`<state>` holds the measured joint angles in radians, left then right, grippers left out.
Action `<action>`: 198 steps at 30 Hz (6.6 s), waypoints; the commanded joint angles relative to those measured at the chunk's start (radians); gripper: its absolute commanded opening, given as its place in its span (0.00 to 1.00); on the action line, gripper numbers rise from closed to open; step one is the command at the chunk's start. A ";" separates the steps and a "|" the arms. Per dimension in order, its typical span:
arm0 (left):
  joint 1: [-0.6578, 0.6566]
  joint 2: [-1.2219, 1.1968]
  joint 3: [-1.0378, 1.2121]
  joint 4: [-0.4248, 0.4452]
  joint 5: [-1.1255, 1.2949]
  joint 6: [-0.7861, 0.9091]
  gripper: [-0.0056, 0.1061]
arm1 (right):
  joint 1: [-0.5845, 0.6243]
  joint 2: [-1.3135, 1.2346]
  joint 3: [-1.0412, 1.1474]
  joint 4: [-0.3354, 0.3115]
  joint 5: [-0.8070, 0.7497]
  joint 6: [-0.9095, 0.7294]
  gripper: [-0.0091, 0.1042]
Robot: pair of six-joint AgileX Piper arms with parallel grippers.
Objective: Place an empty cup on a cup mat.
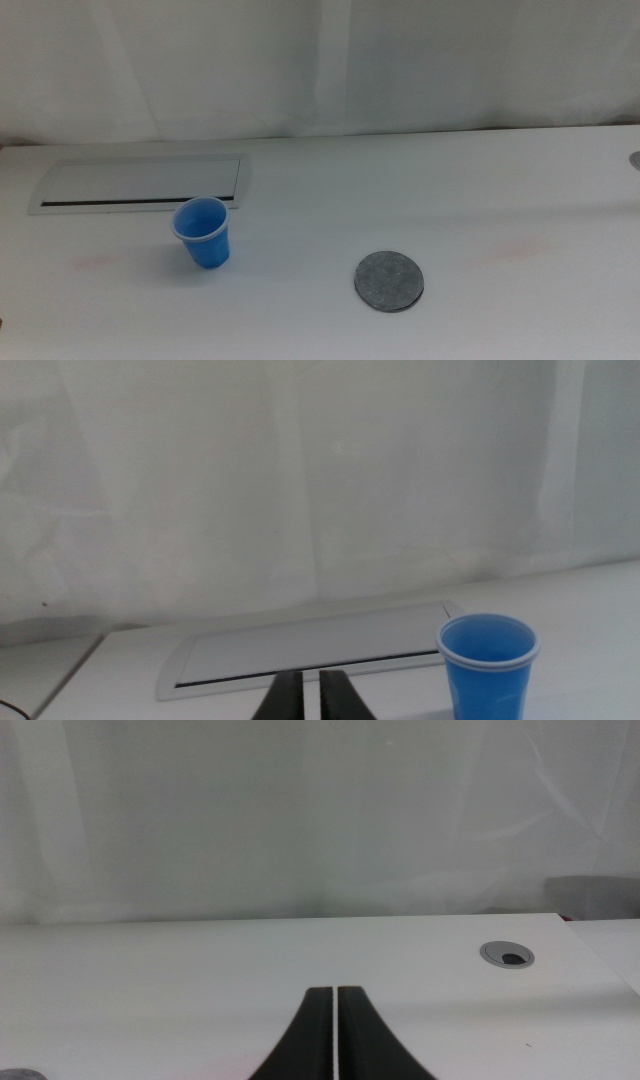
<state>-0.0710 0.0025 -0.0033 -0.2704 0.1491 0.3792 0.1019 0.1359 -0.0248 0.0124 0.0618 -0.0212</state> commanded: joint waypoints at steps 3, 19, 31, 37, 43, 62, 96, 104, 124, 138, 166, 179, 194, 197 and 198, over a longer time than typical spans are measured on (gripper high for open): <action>0.002 -0.035 0.039 -0.007 -0.022 -0.074 0.03 | -0.002 -0.005 0.006 -0.005 -0.009 -0.004 0.07; 0.002 -0.029 0.039 -0.007 -0.026 -0.121 0.25 | -0.002 -0.005 0.006 -0.005 -0.009 -0.004 0.07; 0.002 -0.029 0.039 0.000 0.019 -0.206 0.88 | -0.002 -0.005 0.006 -0.005 -0.009 -0.004 0.07; 0.002 -0.029 0.039 -0.002 -0.050 -0.215 0.88 | -0.002 -0.005 0.006 -0.005 -0.009 -0.004 0.07; 0.002 -0.029 0.029 -0.007 -0.114 -0.322 0.88 | -0.002 -0.005 0.006 -0.005 -0.009 -0.004 0.07; 0.002 0.439 -0.502 -0.003 0.281 -0.234 0.88 | -0.002 -0.005 0.006 -0.005 -0.009 -0.004 0.07; -0.140 1.559 -1.329 0.094 0.846 -0.236 0.86 | -0.002 -0.005 0.006 -0.005 -0.009 -0.004 0.07; -0.184 1.656 -1.329 0.107 0.833 -0.257 0.86 | -0.002 -0.005 0.006 -0.005 -0.009 -0.004 0.07; -0.188 1.834 -1.329 0.109 0.751 -0.291 0.81 | -0.002 -0.005 0.006 -0.005 -0.009 -0.004 0.07; -0.188 1.923 -1.329 0.106 0.747 -0.340 0.81 | -0.002 -0.005 0.006 -0.005 -0.009 -0.004 0.07; -0.282 1.872 -1.496 -0.079 0.811 -0.301 0.02 | -0.002 -0.005 0.006 -0.005 -0.009 -0.002 0.07; -0.665 1.887 -1.600 0.043 0.763 -0.385 0.02 | -0.002 -0.005 0.006 -0.005 -0.009 -0.002 0.07; -0.754 2.036 -1.600 0.056 0.794 -0.417 0.02 | -0.002 -0.005 0.006 -0.005 -0.009 -0.002 0.07; -0.754 2.052 -1.600 0.057 0.776 -0.425 0.02 | -0.002 -0.005 0.006 -0.005 -0.009 -0.002 0.07; -0.754 2.058 -1.600 0.057 0.769 -0.425 0.02 | -0.002 -0.005 0.006 -0.005 -0.009 -0.002 0.07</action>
<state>-0.8217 2.0530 -1.5979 -0.2130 0.9368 -0.0315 0.1019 0.1359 -0.0248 0.0124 0.0618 -0.0212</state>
